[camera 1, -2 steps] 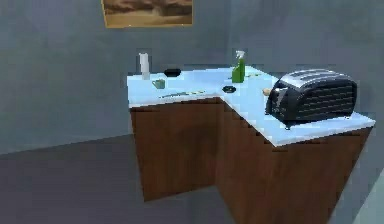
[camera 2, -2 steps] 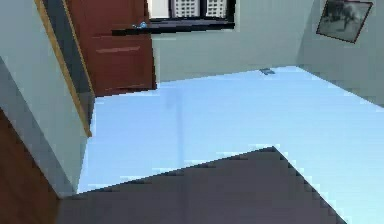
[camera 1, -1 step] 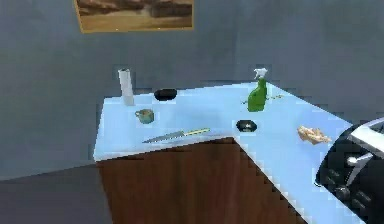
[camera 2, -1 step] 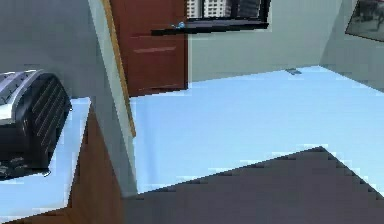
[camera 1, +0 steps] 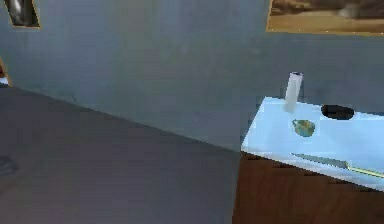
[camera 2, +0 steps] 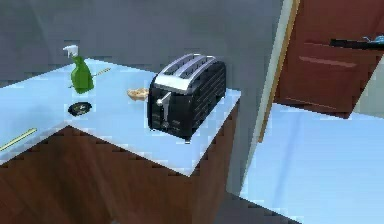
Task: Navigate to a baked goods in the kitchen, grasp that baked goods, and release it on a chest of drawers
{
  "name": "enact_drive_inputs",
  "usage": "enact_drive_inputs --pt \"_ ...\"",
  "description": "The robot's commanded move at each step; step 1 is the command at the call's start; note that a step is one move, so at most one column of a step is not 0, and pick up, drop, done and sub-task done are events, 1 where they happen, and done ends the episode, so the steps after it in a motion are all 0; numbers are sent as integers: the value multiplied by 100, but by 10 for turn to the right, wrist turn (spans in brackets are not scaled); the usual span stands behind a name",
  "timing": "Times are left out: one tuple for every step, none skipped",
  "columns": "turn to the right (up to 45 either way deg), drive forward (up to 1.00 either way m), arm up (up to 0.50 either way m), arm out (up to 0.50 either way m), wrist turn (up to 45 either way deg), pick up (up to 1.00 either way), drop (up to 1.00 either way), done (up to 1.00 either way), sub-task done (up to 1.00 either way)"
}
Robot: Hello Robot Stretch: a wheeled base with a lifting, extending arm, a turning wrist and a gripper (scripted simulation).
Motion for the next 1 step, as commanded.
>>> enact_drive_inputs --pt "-270 0 0 0 0 0 0 0 0"
